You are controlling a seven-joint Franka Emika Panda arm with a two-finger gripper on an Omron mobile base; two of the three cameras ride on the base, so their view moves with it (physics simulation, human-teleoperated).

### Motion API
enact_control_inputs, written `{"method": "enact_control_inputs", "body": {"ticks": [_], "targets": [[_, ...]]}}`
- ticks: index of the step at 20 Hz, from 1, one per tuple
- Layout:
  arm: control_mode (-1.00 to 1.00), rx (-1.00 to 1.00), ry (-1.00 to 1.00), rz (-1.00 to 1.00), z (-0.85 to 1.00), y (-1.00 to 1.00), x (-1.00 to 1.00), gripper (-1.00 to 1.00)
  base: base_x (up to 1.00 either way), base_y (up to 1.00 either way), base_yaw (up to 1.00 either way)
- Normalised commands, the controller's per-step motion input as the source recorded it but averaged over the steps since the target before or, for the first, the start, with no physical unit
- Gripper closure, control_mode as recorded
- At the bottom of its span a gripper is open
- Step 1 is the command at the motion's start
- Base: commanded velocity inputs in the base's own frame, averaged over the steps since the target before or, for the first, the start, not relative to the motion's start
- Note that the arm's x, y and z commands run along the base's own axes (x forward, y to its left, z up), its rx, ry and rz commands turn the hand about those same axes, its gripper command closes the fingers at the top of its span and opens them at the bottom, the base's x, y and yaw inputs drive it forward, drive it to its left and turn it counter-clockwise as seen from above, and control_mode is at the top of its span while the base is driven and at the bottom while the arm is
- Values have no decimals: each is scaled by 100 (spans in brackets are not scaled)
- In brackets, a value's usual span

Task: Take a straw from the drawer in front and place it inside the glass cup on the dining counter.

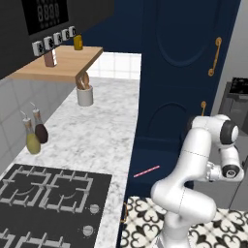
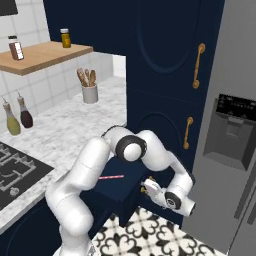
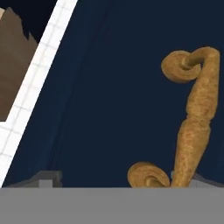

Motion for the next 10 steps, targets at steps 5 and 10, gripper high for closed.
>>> {"method": "enact_control_inputs", "body": {"ticks": [5,10], "targets": [[-100,-29,3,-24,43,-11,-45,-100,0,0,0],[-100,-23,22,-26,24,-35,-34,-100,0,0,0]]}}
